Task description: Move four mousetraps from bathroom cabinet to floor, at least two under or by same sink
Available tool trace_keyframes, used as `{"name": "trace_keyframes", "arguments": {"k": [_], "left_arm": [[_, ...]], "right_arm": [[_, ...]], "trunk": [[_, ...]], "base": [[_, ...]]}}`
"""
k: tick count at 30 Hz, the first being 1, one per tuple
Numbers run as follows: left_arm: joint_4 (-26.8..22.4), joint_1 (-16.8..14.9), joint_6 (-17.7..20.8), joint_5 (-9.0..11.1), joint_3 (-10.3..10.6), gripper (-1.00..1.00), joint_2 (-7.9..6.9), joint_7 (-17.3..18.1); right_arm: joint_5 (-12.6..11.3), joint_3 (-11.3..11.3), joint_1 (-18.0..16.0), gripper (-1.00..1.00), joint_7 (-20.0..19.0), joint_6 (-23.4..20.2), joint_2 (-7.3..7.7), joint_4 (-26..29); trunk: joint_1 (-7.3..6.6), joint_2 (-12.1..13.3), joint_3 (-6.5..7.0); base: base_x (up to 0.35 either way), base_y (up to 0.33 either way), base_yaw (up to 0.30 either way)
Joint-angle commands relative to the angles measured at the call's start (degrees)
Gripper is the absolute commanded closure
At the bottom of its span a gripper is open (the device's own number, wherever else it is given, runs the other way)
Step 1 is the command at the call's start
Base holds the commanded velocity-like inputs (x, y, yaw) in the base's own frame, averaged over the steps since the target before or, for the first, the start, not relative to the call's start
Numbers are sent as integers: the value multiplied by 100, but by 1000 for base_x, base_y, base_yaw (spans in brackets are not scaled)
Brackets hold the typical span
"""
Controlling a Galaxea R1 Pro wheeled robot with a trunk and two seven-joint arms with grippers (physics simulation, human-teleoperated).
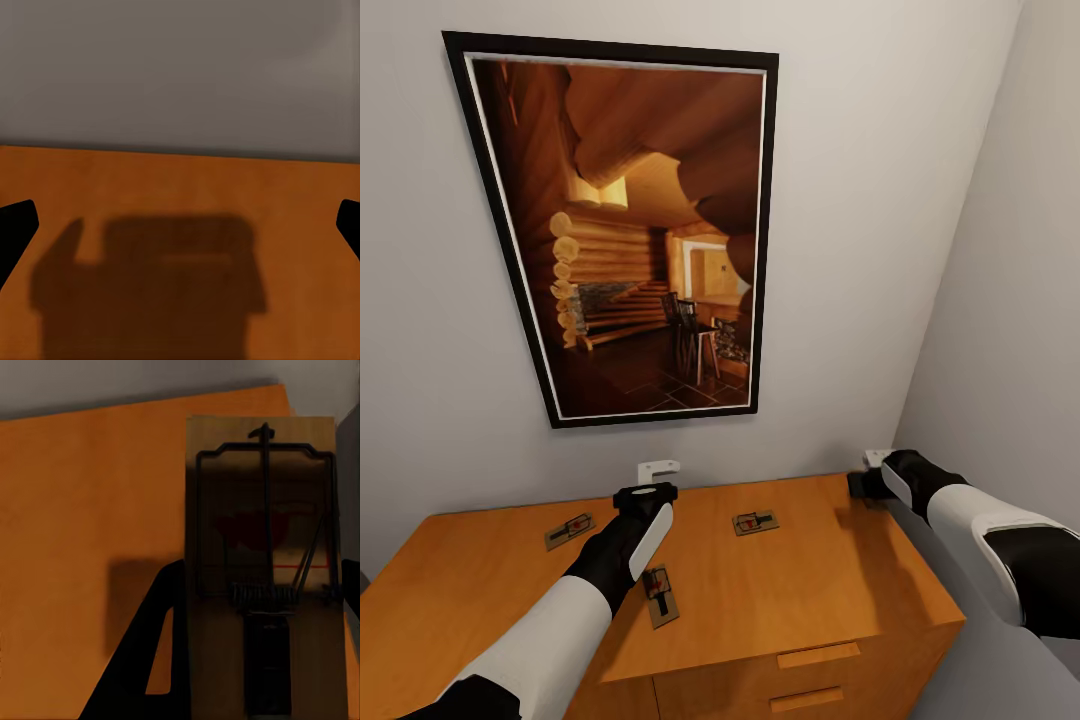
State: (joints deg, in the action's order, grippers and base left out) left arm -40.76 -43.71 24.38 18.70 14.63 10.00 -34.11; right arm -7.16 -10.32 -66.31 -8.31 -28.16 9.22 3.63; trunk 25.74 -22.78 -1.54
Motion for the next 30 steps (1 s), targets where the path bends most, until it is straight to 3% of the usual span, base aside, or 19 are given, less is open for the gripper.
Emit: {"name": "trace_keyframes", "arguments": {"k": [1, 30], "left_arm": [[-6, -6, 17, 37, 13, -100, 0, -43], [-5, -6, 21, 37, 13, -100, 0, -43]], "right_arm": [[-67, -49, -4, 100, -13, -2, 6, 11], [-48, -46, -4, 100, -13, 55, 18, 24]], "trunk": [[4, -14, -14], [4, -14, -14]], "base": [[0, 0, 0], [0, 0, 0]]}}
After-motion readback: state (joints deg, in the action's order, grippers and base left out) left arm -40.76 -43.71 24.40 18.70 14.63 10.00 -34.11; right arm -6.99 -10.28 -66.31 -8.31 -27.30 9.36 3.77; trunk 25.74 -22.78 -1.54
